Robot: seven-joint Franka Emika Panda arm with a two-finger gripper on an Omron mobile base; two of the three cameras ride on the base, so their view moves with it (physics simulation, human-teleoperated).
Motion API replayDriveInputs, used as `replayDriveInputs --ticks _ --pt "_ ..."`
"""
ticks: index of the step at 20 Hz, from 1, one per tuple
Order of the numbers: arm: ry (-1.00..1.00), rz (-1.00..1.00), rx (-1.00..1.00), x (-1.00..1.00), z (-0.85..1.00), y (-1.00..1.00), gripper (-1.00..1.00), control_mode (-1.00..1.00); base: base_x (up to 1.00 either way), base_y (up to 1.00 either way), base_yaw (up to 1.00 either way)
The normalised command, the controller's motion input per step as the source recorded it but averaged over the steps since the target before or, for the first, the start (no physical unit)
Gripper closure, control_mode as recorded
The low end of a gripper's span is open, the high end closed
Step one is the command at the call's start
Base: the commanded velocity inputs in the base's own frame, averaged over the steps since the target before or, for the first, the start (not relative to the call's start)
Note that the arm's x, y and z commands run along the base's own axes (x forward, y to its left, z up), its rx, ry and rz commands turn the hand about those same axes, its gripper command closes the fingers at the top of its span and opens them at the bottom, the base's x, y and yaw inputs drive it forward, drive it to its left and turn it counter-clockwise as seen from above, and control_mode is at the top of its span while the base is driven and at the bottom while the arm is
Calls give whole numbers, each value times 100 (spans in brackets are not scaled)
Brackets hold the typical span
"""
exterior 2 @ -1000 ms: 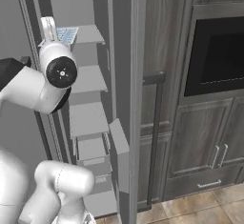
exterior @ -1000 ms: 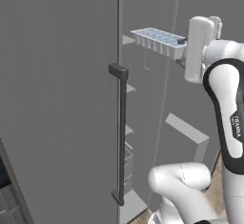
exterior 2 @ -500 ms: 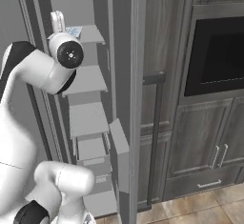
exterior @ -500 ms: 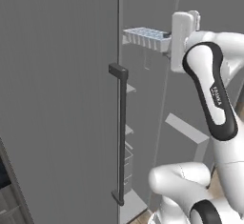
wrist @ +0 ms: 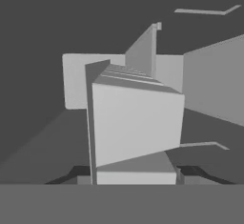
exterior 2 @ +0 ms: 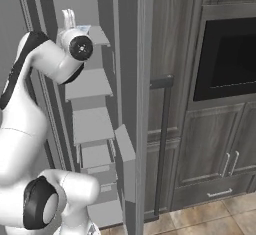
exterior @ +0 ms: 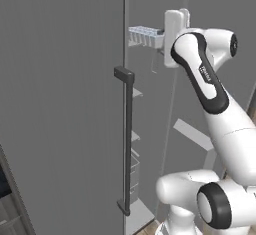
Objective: The ice cube tray has been filled with water. Take the tray and place it in the freezer to make ice. Close the freezer door after placing the tray.
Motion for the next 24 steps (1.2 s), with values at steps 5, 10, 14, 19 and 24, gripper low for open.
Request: replayDriveInputs --ticks 5,10,14,19,24 --pt "5 0 0 63 -5 10 100 -100 0 0 0" --pt "7 0 -3 63 -20 18 100 -100 0 0 0" --pt "3 0 -5 62 -25 17 100 -100 0 0 0" --pt "1 0 -3 61 -17 11 100 -100 0 0 0" --pt "0 0 -2 61 -18 11 100 -100 0 0 0"
